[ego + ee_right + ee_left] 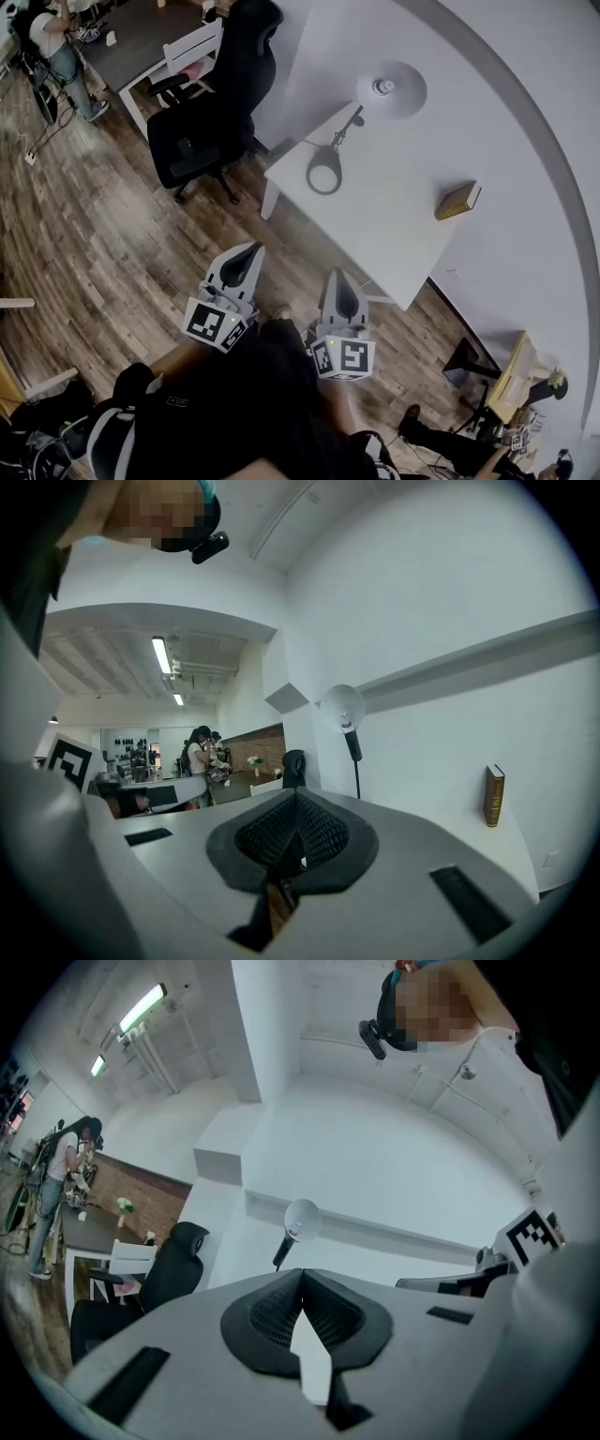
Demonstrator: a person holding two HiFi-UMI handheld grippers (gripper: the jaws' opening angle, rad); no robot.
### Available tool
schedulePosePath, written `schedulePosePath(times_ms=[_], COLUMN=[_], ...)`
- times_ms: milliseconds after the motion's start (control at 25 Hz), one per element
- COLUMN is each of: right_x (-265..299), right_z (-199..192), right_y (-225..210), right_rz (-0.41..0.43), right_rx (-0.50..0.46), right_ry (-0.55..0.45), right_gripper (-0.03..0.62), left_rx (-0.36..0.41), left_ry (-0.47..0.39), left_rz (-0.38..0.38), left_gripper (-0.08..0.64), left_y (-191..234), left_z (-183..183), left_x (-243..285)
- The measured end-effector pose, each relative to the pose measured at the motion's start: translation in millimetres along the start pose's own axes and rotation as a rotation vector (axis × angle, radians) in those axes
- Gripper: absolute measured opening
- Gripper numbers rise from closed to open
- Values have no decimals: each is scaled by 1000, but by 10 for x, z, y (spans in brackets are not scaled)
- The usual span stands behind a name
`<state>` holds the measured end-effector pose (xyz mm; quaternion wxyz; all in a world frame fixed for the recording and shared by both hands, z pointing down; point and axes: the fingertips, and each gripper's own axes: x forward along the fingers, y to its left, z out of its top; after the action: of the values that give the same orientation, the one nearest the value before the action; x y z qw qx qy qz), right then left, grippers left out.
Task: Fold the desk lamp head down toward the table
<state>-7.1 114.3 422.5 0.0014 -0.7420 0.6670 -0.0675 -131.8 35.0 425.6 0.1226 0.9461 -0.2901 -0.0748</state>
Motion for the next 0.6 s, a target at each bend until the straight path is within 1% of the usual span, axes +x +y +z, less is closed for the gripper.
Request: schedulePosePath(times_ms=[200,440,600], right_x=[341,823,1154], right_z=[39,94,207], right_y=[-190,-517,-800], right_rz=[15,70,115], right_rx=[13,24,15], right_ry=[-4,-18,-17], right_gripper=[12,12,12], left_rx=[3,9,15], left_ry=[18,13,-1], left_rz=[9,53,84], left_gripper=[26,26,26], left_y=[109,214,203], left_z=[-80,-122,-73], left_x=[330,811,1235])
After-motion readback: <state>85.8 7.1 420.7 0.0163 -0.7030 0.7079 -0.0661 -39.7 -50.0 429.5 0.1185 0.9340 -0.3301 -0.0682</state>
